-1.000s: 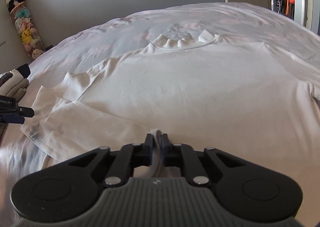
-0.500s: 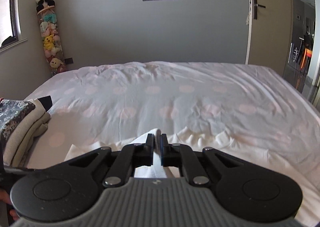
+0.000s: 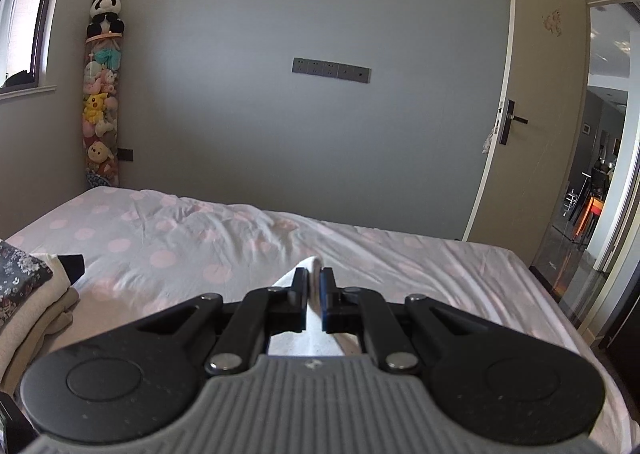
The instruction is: Fold clothes
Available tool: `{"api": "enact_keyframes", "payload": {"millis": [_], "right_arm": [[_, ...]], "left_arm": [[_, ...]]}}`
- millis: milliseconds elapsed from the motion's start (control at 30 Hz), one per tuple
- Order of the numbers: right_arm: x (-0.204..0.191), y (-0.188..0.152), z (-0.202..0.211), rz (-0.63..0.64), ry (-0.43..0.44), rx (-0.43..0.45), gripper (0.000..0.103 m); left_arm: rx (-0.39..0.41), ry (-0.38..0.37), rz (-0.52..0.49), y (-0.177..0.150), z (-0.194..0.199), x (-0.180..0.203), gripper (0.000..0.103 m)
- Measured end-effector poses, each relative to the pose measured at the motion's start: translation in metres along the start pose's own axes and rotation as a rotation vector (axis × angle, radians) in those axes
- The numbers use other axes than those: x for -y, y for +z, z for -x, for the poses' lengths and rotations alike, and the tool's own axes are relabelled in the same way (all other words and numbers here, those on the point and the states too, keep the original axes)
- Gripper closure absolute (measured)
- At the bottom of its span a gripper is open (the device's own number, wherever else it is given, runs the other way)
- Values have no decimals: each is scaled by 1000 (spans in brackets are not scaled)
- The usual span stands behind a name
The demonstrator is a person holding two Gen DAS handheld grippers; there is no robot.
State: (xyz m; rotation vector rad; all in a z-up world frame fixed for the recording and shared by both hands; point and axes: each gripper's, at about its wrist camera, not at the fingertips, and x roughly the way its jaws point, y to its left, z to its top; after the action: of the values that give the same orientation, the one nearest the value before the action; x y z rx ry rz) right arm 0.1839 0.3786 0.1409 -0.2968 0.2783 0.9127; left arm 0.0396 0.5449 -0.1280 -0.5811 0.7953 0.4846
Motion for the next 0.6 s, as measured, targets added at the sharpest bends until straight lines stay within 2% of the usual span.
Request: {"api": "enact_keyframes", "payload": {"millis": [133,233,333,400,500,600], "right_arm": [[9,2,0,-3,-6,3,96],[15,-1,-4,-13,-3,-6,96],[22,1,-3,-12,-20,11,96],[31,3,-4,-26,-31,16,96],[44,2,-3,-53,-37,18,96],[54,-1,2,-69,-33,40,96]], "left_arm": [[-45,-42,31,-4,-15,6,61],[-63,-37,21,-7,-20,10,61],[-45,-17,2,-8,-22,14,61],[-16,-16,24,-7,-25,13,61],[38,-10,38,-8,-31,15,61],[95,11,2,-10,-34,23,59]]}}
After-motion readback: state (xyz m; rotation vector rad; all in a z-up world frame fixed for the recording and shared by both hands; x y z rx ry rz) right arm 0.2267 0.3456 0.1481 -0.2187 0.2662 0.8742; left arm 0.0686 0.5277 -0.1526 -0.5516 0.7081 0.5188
